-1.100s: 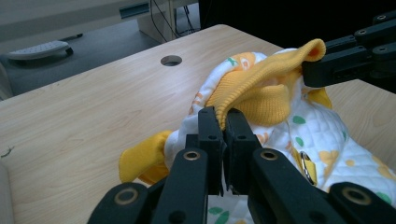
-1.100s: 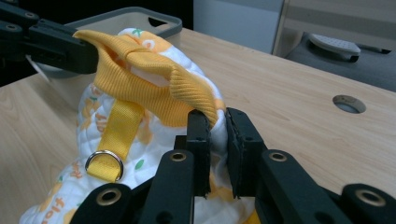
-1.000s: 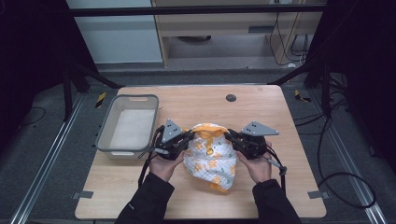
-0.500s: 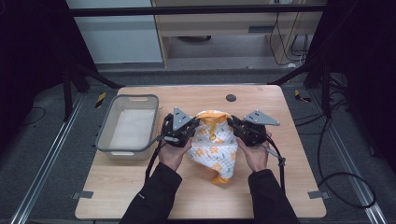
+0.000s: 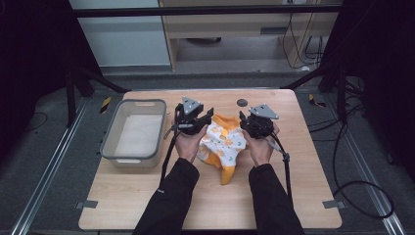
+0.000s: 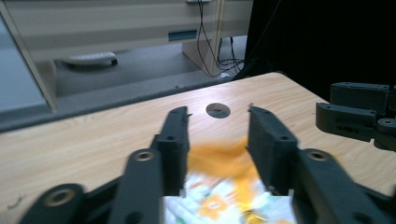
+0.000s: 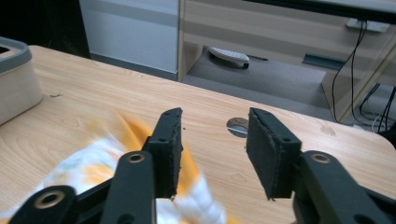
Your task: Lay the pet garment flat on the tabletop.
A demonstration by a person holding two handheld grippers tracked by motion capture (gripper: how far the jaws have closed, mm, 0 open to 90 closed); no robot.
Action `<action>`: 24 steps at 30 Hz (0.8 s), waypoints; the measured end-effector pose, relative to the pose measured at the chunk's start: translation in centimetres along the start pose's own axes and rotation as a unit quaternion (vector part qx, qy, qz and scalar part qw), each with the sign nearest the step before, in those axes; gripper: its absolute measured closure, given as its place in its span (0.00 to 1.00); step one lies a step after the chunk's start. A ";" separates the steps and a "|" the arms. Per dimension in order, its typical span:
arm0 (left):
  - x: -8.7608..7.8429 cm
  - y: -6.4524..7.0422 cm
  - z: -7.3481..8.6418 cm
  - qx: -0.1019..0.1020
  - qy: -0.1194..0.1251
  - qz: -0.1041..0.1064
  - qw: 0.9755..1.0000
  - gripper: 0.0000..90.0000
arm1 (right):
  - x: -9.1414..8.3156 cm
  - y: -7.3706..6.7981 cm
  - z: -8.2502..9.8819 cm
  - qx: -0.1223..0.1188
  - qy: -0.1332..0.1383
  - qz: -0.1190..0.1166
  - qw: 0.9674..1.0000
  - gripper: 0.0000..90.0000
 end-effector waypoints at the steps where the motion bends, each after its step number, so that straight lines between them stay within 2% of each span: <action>1: -0.4 -0.1 0.0 0.003 0.002 -0.001 1.000 0.60 | -0.1 0.2 0.0 0.001 -0.003 0.000 1.000 0.58; 4: -1.6 -0.6 0.1 -0.001 0.004 0.002 1.000 0.57 | -0.7 0.7 0.0 -0.001 -0.006 -0.007 1.000 0.55; 8: -3.0 -1.0 0.3 0.009 -0.003 -0.001 1.000 0.55 | -1.8 1.2 -0.2 -0.003 -0.011 -0.023 1.000 0.54; 10: -3.7 -1.2 0.5 0.020 -0.008 -0.006 1.000 0.54 | -2.5 1.4 -0.3 -0.003 -0.012 -0.031 0.999 0.54; 14: -5.0 -1.5 1.0 0.029 -0.014 -0.002 0.999 0.54 | -3.9 2.0 -0.5 -0.001 -0.013 -0.050 0.999 0.53; 21: -7.4 -1.5 2.3 0.015 -0.014 0.022 1.000 0.54 | -6.7 2.9 -0.1 0.005 -0.017 -0.079 0.997 0.53; 24: -8.4 -0.9 3.1 0.020 -0.021 0.034 0.999 0.53 | -7.9 2.9 0.4 0.002 -0.021 -0.089 0.996 0.54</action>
Point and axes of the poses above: each handheld gripper's, and its own axes: x roughly forward along the jaws, z roughly out of its underside, y roughly to its right, the point moved 7 cm from there along x, roughly forward along the jaws, and after that the axes turned 10 degrees about z, right-handed, at the moved point
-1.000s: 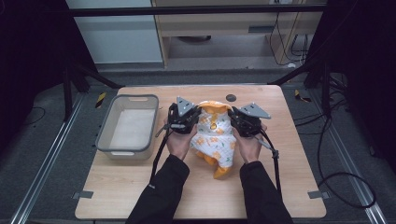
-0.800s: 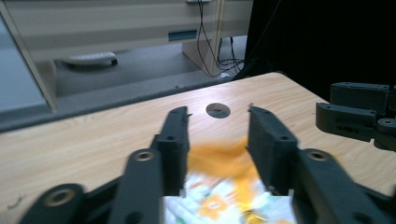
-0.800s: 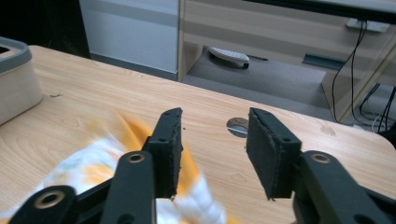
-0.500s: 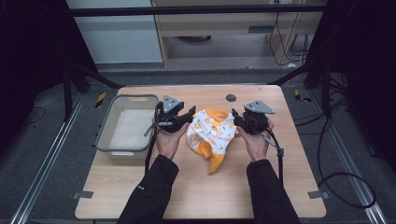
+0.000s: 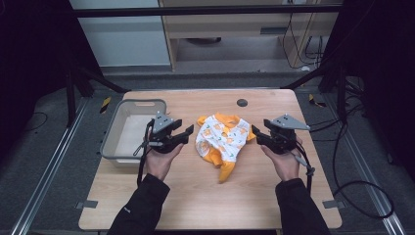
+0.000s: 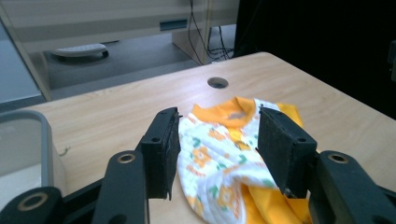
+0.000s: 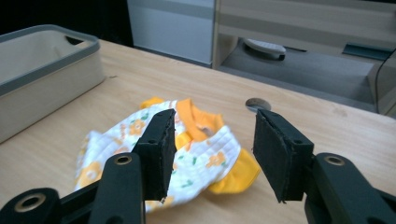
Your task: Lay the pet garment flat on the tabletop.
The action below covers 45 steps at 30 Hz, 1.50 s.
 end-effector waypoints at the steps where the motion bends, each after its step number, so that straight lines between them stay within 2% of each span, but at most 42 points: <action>1: -0.3 0.2 0.3 0.005 -0.003 0.002 1.000 0.53 | -0.4 -0.1 0.2 0.001 -0.001 -0.005 1.000 0.54; 7: -2.1 1.2 2.1 0.020 -0.015 0.007 1.000 0.54 | -2.1 -1.0 1.8 0.009 -0.009 -0.034 0.999 0.54; 13: -2.6 2.2 4.3 0.034 -0.039 0.011 0.999 0.56 | -2.8 -2.7 3.5 0.004 -0.020 -0.062 0.998 0.54; 18: -2.6 2.7 7.0 0.030 -0.059 0.012 0.998 0.60 | -3.1 -4.1 5.4 0.003 -0.038 -0.084 0.996 0.55; 23: -2.9 2.6 9.1 0.025 -0.080 0.008 0.996 0.64 | -3.1 -5.0 7.4 0.003 -0.054 -0.095 0.994 0.54; 26: -3.1 2.5 9.4 0.015 -0.075 0.006 0.997 0.65 | -3.0 -5.4 8.2 0.000 -0.063 -0.099 0.993 0.54; 29: -3.4 2.6 9.6 0.016 -0.076 0.002 0.997 0.66 | -2.7 -5.9 9.1 0.000 -0.072 -0.104 0.992 0.54; 36: -4.0 2.2 10.1 0.014 -0.073 -0.012 0.997 0.66 | -1.9 -8.2 10.5 -0.001 -0.087 -0.128 0.988 0.51; 45: -3.7 2.1 10.4 0.016 -0.075 -0.015 0.997 0.65 | 0.1 -10.0 11.8 0.020 -0.107 -0.134 0.985 0.49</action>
Point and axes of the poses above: each handheld gripper's, and its own axes: x roughly forward along the jaws, z roughly out of its underside, y roughly to its right, the point moved 7 cm from there along x, roughly forward along the jaws, and after that the axes turned 10 degrees about z, right-handed, at the moved point
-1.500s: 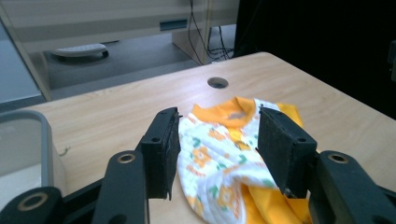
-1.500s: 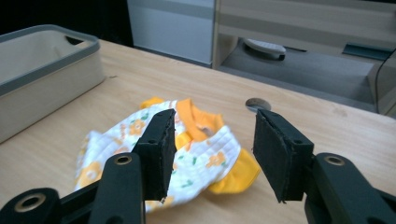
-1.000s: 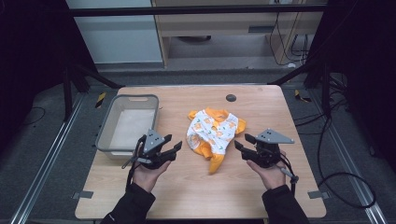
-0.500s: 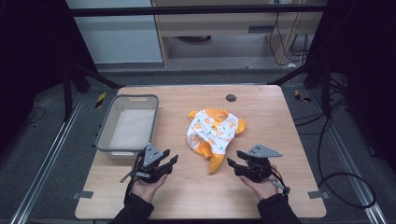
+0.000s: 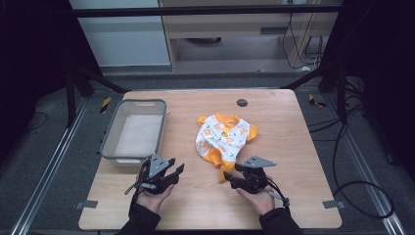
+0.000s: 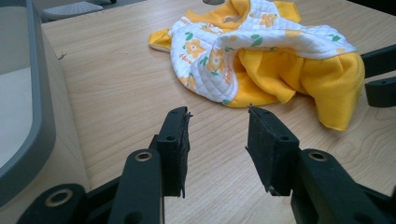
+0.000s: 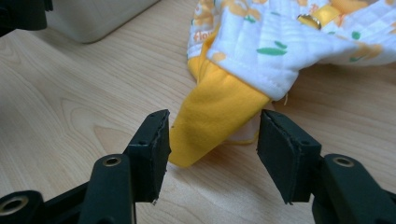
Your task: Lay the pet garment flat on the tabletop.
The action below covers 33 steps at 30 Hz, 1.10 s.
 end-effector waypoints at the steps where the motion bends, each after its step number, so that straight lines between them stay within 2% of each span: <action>1: 0.0 0.0 0.0 -0.003 -0.001 0.002 1.000 0.64 | 0.2 -0.1 0.1 0.001 -0.001 -0.002 1.000 0.49; 5: 0.1 -0.2 0.1 -0.010 0.000 0.003 1.000 0.64 | 0.8 -0.1 0.4 0.007 -0.007 0.000 1.000 0.53; 8: 0.1 -0.4 0.1 -0.011 0.002 0.003 1.000 0.64 | 1.2 -0.3 0.4 0.014 -0.009 -0.008 1.000 0.61; 13: 0.2 -0.5 0.2 -0.014 0.001 0.002 1.000 0.64 | 1.2 -0.3 0.3 0.014 -0.005 -0.011 1.000 0.88; 15: 0.2 -0.5 0.2 -0.013 0.002 0.002 1.000 0.64 | 0.8 -0.2 0.1 0.015 -0.002 -0.016 1.000 0.94; 22: 0.8 -0.2 0.1 -0.012 0.000 0.009 1.000 0.63 | -0.8 0.9 -1.4 0.007 0.018 -0.018 1.000 0.95; 25: 1.4 -0.2 -0.1 -0.018 -0.001 0.015 1.000 0.63 | -1.3 1.4 -1.7 0.009 0.015 -0.019 1.000 0.94; 29: 3.1 -0.1 0.0 -0.030 -0.014 0.022 0.999 0.62 | -1.6 2.3 -1.8 0.004 0.008 -0.015 1.000 0.94; 33: 5.2 0.3 0.2 -0.028 -0.031 0.023 0.999 0.60 | -1.7 2.6 -1.6 0.006 0.001 -0.015 1.000 0.94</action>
Point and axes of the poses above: each handheld gripper's, and its own axes: x roughly forward along the jaws, z roughly out of its underside, y roughly to its right, the point moved 7 cm from there along x, roughly forward along the jaws, and after that the axes turned 10 degrees about z, right-handed, at the moved point
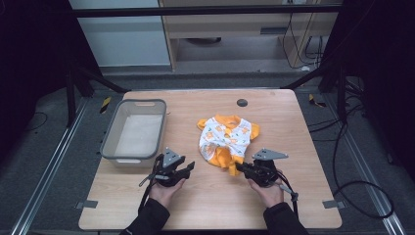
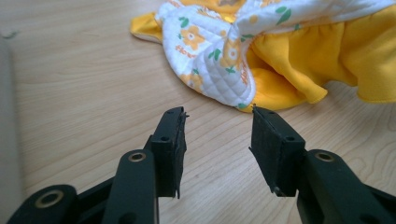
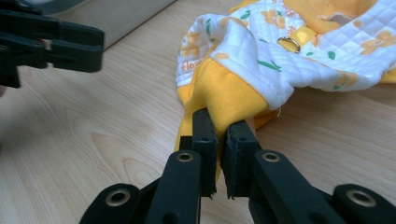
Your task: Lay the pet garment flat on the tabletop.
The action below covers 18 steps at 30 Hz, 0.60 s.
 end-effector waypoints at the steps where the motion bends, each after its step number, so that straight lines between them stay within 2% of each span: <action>1: 0.5 0.1 0.0 0.002 -0.003 0.000 1.000 0.59 | 0.0 0.0 0.0 -0.001 -0.001 0.000 1.000 0.94; 6: 2.8 0.5 -0.1 0.002 -0.006 0.000 1.000 0.56 | 0.0 0.0 0.0 -0.006 0.000 0.001 1.000 0.94; 12: 4.9 0.3 -0.5 -0.003 -0.011 -0.008 1.000 0.52 | 0.1 0.1 0.1 -0.015 -0.001 0.006 1.000 0.94; 15: 5.6 0.3 -0.8 0.005 -0.011 -0.010 1.000 0.51 | 0.1 0.0 0.1 -0.017 -0.002 0.007 1.000 0.94; 18: 6.3 0.3 -1.0 -0.014 -0.001 -0.002 1.000 0.51 | 0.1 0.0 0.1 -0.019 -0.002 0.007 1.000 0.94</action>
Point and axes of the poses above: each handheld gripper's, and its own axes: x roughly forward along the jaws, z roughly out of its underside, y roughly to its right, the point moved 7 cm from there along x, roughly forward along the jaws, and after that the axes turned 10 degrees about z, right-handed, at the moved point
